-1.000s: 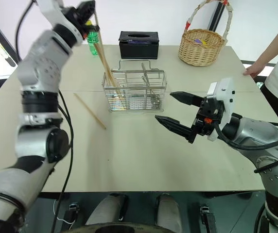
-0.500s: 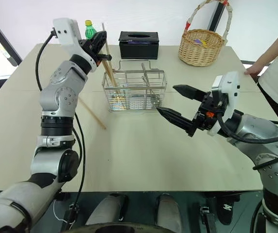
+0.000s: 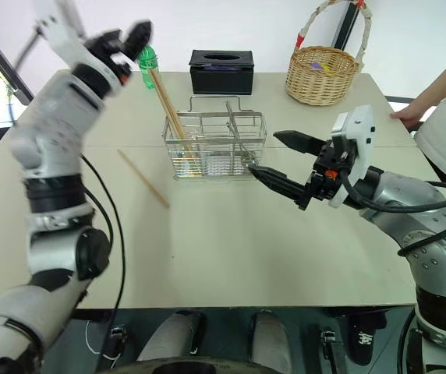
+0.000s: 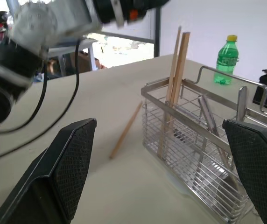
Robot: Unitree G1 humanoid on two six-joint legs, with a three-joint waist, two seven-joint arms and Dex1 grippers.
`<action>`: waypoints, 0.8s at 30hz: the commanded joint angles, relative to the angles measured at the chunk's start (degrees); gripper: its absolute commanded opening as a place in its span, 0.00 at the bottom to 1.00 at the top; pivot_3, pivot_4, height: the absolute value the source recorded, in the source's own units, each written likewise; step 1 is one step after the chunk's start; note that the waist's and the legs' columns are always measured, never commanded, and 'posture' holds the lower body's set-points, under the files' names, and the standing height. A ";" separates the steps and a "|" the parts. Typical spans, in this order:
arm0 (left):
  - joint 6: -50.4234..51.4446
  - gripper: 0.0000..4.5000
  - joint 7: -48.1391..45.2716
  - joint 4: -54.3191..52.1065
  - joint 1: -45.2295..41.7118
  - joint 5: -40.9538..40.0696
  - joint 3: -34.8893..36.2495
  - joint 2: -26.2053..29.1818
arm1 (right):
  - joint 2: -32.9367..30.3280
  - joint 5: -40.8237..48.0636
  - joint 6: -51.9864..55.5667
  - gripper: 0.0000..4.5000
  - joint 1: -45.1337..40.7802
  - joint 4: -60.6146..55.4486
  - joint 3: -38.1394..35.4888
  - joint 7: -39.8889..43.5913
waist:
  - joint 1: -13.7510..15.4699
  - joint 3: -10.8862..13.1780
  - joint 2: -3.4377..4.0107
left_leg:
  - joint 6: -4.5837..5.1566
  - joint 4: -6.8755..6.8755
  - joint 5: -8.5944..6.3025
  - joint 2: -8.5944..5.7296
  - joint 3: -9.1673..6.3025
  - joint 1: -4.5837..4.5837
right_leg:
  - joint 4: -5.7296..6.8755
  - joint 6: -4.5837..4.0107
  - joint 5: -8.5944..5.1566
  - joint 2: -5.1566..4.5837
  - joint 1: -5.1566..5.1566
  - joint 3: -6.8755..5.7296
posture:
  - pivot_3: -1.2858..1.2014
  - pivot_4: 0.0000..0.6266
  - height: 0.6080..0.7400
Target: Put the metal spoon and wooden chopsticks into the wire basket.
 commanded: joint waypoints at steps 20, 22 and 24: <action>12.74 0.91 29.05 36.23 -6.04 12.42 7.85 -0.99 | -1.07 -1.76 -2.60 1.00 1.61 -2.38 0.60 7.91 | 0.05 -0.03 -0.12 | -0.06 -0.05 0.01 -0.01 0.00 0.07 | 0.03 0.01 0.00 -0.04 -0.01 0.02 | 0.52 0.24 0.40; 11.19 0.91 30.25 38.92 -6.44 12.85 8.14 -1.65 | -0.84 -1.53 -2.60 1.00 2.12 -2.89 0.46 7.50 | 0.13 -0.03 -0.12 | -0.07 -0.06 0.02 -0.01 0.00 0.07 | 0.03 0.01 0.00 -0.04 -0.01 0.02 | 0.52 0.24 0.40; 9.62 0.91 31.24 41.56 -6.92 12.84 8.69 -1.86 | -0.65 -1.58 -2.66 1.00 2.65 -3.39 0.53 7.08 | 0.17 -0.03 -0.12 | -0.07 -0.06 0.02 -0.01 0.00 0.07 | 0.03 0.01 0.00 -0.04 0.00 0.02 | 0.52 0.24 0.40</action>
